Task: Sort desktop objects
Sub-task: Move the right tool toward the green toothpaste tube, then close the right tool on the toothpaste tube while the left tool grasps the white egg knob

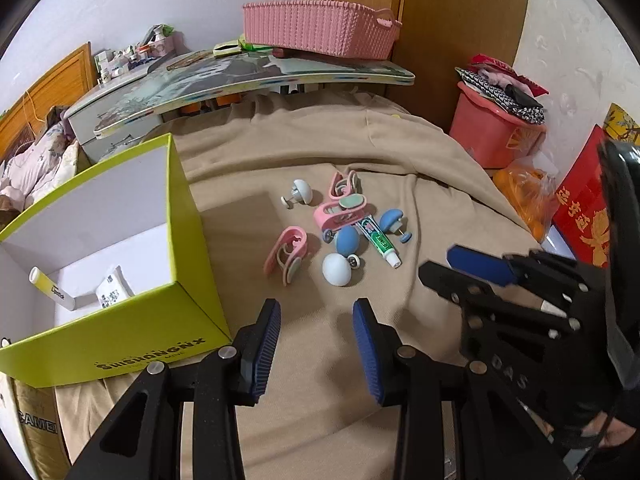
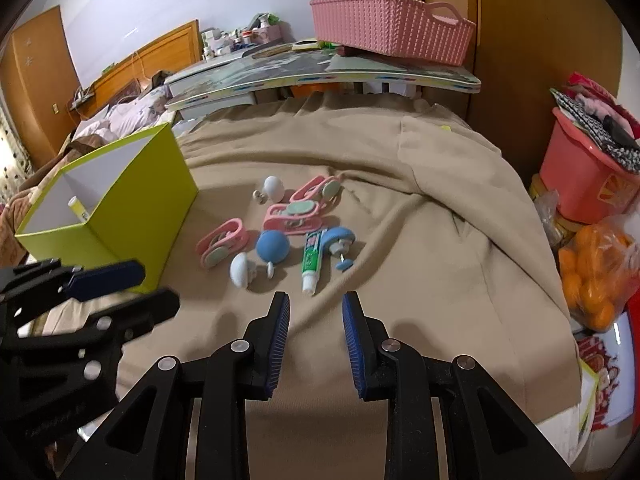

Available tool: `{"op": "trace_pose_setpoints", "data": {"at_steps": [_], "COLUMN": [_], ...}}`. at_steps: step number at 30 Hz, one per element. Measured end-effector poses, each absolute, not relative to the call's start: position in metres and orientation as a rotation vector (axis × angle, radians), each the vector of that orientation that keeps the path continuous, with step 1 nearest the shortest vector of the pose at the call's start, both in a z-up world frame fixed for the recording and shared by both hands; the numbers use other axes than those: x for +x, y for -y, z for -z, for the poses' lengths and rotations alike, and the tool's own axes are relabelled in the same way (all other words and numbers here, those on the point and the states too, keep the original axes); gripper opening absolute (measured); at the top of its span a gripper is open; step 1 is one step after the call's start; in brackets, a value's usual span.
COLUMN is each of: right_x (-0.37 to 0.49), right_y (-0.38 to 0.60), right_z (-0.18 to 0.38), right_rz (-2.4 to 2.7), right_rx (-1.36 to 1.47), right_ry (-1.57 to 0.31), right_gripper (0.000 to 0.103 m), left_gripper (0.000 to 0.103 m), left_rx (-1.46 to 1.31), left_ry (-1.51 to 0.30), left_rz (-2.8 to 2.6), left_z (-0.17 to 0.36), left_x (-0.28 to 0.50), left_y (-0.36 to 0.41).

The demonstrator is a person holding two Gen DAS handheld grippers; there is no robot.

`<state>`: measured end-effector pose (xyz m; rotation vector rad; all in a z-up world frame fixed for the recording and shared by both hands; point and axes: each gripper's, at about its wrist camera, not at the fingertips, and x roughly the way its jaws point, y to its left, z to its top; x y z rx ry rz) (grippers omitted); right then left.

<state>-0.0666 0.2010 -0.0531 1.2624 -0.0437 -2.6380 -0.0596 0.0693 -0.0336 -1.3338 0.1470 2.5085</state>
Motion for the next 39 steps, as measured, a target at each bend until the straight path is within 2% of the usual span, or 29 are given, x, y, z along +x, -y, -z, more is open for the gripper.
{"op": "trace_pose_setpoints", "data": {"at_steps": [12,19,31,34,39], "right_x": [-0.092,-0.1,-0.112,-0.112,-0.111], "right_y": [-0.192,-0.187,-0.184,-0.186,-0.19], "right_z": [0.067,0.074,0.084,0.085,0.085], "right_rz": [2.585,2.563,2.555,2.556,2.55], "right_rx": [1.226,1.229,1.248,1.244,1.24], "right_ry": [0.009,-0.03,-0.087,-0.084,-0.064], "right_gripper": [0.028,0.021,0.02,0.014,0.013], "left_gripper": [0.038,0.038,0.038,0.038,0.038], "left_rx": [-1.349,-1.365,-1.36,-1.346,-1.34], "left_ry": [-0.138,-0.137,-0.123,-0.12,-0.125], "left_rz": [-2.503,-2.492,-2.49,-2.488,-2.478], "left_z": [0.04,0.045,0.051,0.052,0.054], "left_x": [-0.065,-0.067,-0.079,-0.083,-0.09], "left_y": [-0.069,-0.07,-0.072,-0.074,-0.077]}}
